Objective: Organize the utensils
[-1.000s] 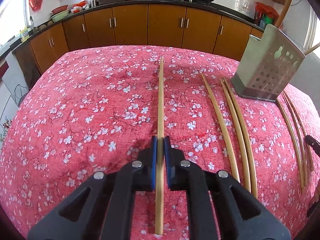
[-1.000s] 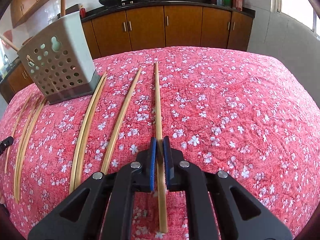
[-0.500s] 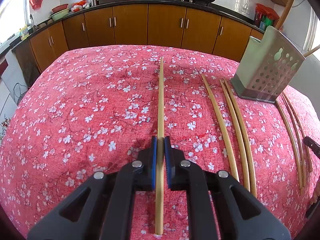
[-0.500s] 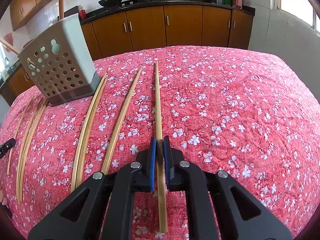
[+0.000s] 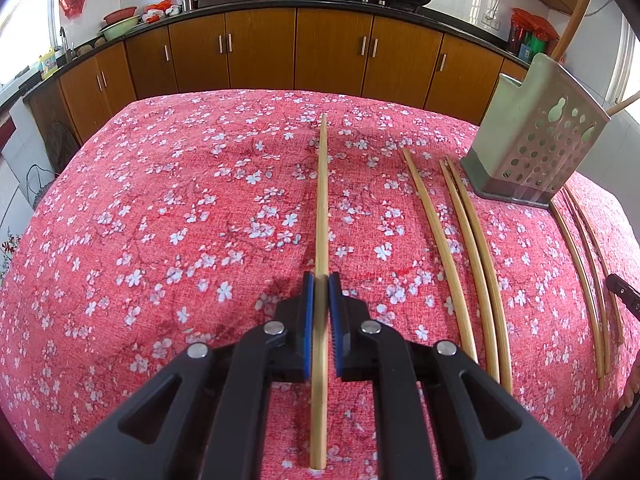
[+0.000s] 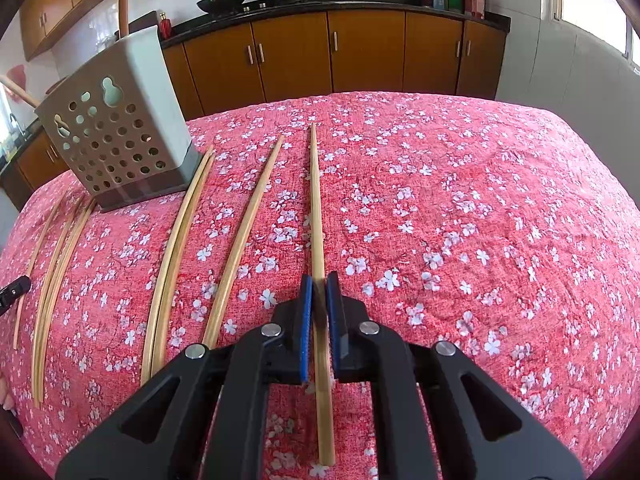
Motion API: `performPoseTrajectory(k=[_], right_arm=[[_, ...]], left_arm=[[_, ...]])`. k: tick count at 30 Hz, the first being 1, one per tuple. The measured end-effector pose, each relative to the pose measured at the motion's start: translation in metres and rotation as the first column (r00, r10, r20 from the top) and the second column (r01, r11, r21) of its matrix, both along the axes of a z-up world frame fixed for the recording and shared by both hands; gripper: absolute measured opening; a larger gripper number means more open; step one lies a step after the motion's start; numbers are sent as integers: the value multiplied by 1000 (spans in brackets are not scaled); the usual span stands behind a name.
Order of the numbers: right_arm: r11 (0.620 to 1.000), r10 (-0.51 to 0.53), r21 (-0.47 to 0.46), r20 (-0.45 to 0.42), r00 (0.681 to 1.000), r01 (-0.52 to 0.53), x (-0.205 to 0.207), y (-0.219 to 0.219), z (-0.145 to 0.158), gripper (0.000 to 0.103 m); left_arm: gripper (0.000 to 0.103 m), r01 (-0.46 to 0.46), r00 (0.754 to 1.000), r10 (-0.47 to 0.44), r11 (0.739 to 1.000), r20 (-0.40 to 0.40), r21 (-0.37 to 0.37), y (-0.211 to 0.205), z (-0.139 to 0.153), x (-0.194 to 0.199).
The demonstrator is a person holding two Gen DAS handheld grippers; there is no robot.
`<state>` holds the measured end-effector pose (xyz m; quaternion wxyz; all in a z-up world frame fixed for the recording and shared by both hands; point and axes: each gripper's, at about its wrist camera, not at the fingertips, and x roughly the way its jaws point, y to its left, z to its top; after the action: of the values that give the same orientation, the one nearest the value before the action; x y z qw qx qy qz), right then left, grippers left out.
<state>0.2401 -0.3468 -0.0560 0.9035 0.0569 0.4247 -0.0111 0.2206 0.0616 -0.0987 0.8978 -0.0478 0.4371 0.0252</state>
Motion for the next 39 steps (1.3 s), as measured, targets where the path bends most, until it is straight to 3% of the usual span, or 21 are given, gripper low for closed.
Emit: performPoseTrajectory(k=[39], right_arm=[[1000,6,-24,-4,1000,-6,-4,3,2,9]], left_arm=[[12,11,1000,-11,1000,1,-18,1,1,-3]])
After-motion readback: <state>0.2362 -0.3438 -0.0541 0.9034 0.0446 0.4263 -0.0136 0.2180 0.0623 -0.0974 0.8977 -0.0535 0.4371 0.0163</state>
